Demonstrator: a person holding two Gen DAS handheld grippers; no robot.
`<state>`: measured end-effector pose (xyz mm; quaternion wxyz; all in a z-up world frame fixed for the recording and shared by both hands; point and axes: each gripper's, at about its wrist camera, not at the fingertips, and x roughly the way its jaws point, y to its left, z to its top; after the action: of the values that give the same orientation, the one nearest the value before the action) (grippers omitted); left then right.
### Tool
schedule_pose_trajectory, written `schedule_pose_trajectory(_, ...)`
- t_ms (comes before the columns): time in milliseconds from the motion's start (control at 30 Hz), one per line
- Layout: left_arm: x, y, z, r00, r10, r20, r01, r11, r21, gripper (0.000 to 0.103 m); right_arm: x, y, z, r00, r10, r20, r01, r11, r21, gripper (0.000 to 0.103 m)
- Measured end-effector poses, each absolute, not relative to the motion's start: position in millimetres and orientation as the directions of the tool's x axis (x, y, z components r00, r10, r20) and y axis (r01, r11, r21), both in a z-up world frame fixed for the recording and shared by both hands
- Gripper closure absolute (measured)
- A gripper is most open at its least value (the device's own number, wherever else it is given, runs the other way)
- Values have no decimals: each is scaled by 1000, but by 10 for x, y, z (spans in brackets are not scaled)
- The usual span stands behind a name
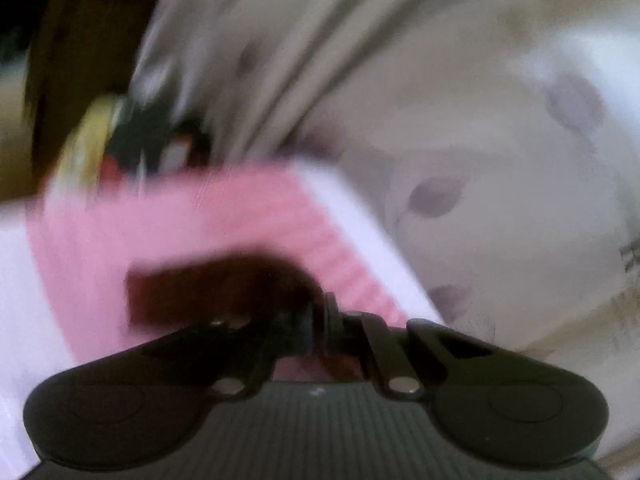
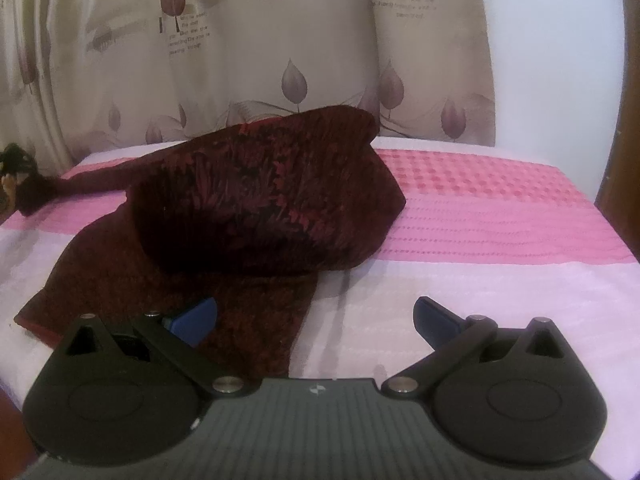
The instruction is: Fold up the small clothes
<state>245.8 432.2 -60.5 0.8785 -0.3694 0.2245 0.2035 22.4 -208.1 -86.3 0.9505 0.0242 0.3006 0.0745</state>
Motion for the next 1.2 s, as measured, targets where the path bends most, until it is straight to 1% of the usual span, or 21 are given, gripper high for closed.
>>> schedule_pose_trajectory(133, 2464, 4065, -196, 896, 303, -323, -418, 820, -391, 98, 258, -2052, -900, 801, 155, -578, -125, 988, 90, 0)
schedule_pose_trajectory(200, 2473, 3996, -286, 900, 316, -300, -407, 857, -316, 98, 260, -2057, -913, 802, 153, -578, -121, 988, 94, 0)
schedule_pose_trajectory(267, 2516, 4049, -555, 872, 334, -358, -446, 843, -299, 97, 263, -2062, -931, 799, 152, -581, -115, 988, 100, 0)
schedule_pose_trajectory(367, 2589, 4335, -1028, 777, 307, -549, -546, 762, -348, 97, 274, -2076, -958, 791, 163, -590, -116, 986, 118, 0)
schedule_pose_trajectory(400, 2550, 4417, -1139, 769, 295, -566, -562, 734, -381, 93, 282, -2079, -959, 785, 175, -595, -122, 984, 128, 0)
schedule_pose_trajectory(467, 2436, 4470, -1226, 784, 296, -546, -556, 726, -405, 90, 277, -2081, -922, 783, 195, -590, -140, 980, 138, 0)
schedule_pose_trajectory(533, 2367, 4428, -1176, 774, 328, -542, -569, 736, -366, 83, 244, -2064, -866, 795, 206, -571, -164, 978, 125, 0)
schedule_pose_trajectory(567, 2337, 4395, -1127, 761, 350, -546, -586, 733, -347, 72, 224, -2057, -842, 803, 211, -558, -178, 977, 114, 0)
schedule_pose_trajectory(600, 2286, 4348, -1071, 756, 373, -537, -596, 732, -331, 55, 206, -2047, -821, 810, 221, -543, -198, 975, 102, 0)
schedule_pose_trajectory(633, 2210, 4296, -1009, 763, 393, -513, -596, 735, -325, 44, 197, -2020, -802, 815, 229, -532, -218, 972, 85, 0)
schedule_pose_trajectory(667, 2120, 4238, -962, 771, 412, -485, -596, 734, -325, 28, 184, -1981, -787, 819, 237, -522, -240, 969, 63, 0)
schedule_pose_trajectory(700, 2004, 4175, -901, 780, 431, -453, -595, 734, -326, 25, 168, -1926, -775, 822, 247, -512, -272, 962, 28, 0)
schedule_pose_trajectory(733, 1916, 4077, -836, 791, 437, -427, -587, 740, -329, 25, 161, -1869, -755, 824, 256, -505, -299, 954, -4, 0)
schedule_pose_trajectory(800, 1763, 3883, -773, 814, 407, -415, -552, 764, -334, 25, 128, -1703, -721, 832, 272, -484, -356, 930, -89, 10)
schedule_pose_trajectory(833, 1700, 3758, -772, 825, 380, -418, -528, 780, -335, 25, 109, -1596, -702, 836, 282, -470, -383, 914, -133, 12)
schedule_pose_trajectory(933, 1385, 3361, -830, 869, 242, -432, -435, 789, -434, 25, 155, -1344, -685, 858, 274, -435, -405, 881, -244, 28)
schedule_pose_trajectory(1000, 1238, 3124, -908, 889, 169, -426, -378, 796, -473, 25, 204, -1209, -695, 863, 273, -425, -415, 863, -287, 42)
schedule_pose_trajectory(1067, 1179, 2916, -1039, 883, 125, -452, -359, 802, -478, 25, 239, -1080, -717, 856, 287, -429, -439, 842, -313, 45)
schedule_pose_trajectory(1133, 1127, 2797, -1187, 889, 71, -452, -313, 815, -488, 25, 264, -958, -739, 852, 293, -435, -452, 829, -328, 45)
schedule_pose_trajectory(1167, 1101, 2744, -1267, 886, 73, -458, -316, 818, -481, 25, 283, -901, -762, 851, 289, -438, -456, 821, -345, 44)
schedule_pose_trajectory(1200, 1053, 2741, -1289, 896, 83, -437, -316, 811, -493, 24, 316, -845, -787, 858, 274, -435, -450, 809, -377, 41)
